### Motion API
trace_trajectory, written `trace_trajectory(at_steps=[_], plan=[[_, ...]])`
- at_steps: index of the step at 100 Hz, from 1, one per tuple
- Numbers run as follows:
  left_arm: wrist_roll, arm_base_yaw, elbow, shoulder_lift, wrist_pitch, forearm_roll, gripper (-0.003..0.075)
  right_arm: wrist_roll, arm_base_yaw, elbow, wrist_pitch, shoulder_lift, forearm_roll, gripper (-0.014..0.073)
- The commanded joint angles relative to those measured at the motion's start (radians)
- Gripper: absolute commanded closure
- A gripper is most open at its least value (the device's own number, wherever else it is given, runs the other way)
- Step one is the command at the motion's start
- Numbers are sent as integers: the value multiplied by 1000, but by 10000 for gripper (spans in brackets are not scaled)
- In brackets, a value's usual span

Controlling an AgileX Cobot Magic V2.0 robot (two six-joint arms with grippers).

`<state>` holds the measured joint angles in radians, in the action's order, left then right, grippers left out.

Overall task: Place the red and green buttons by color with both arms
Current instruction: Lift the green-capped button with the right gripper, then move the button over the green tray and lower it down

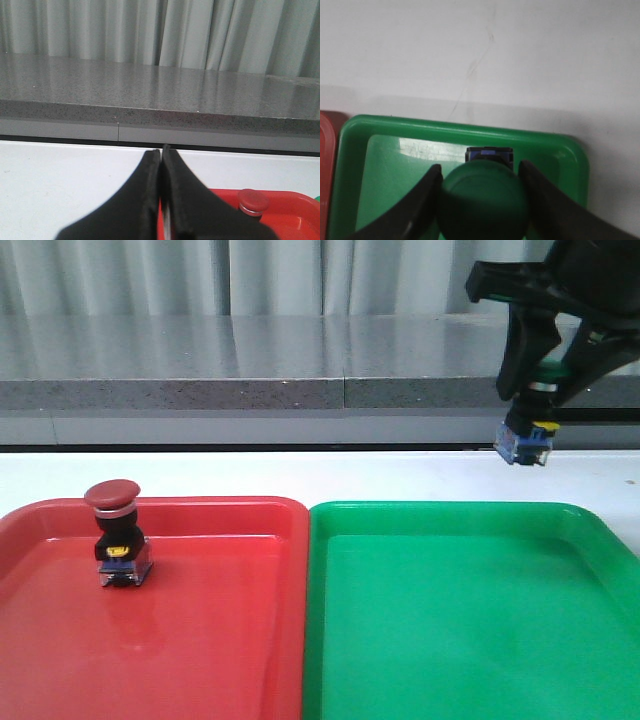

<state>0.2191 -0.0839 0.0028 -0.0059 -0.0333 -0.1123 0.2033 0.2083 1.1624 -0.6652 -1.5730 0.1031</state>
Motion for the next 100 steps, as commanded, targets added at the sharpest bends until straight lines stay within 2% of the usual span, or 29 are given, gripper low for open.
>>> trace_trajectory(at_steps=[1,28,44,87,94,100], plan=[[3,2,40,-30,81,0,740,35,26,-51,107,74,2,389],[3,2,40,-30,81,0,739,101,132,-111,204,36,2,389],[3,2,40,-30,81,0,739,128,134,-111,247,-18,2,389],[3,2,40,-30,81,0,740,131,158,-111,248,-111,3,384],[3,2,40,-30,81,0,739,131,158,-111,246,-111,3,353],[3,2,40,-30,81,0,740,131,158,-111,237,-111,3,288]])
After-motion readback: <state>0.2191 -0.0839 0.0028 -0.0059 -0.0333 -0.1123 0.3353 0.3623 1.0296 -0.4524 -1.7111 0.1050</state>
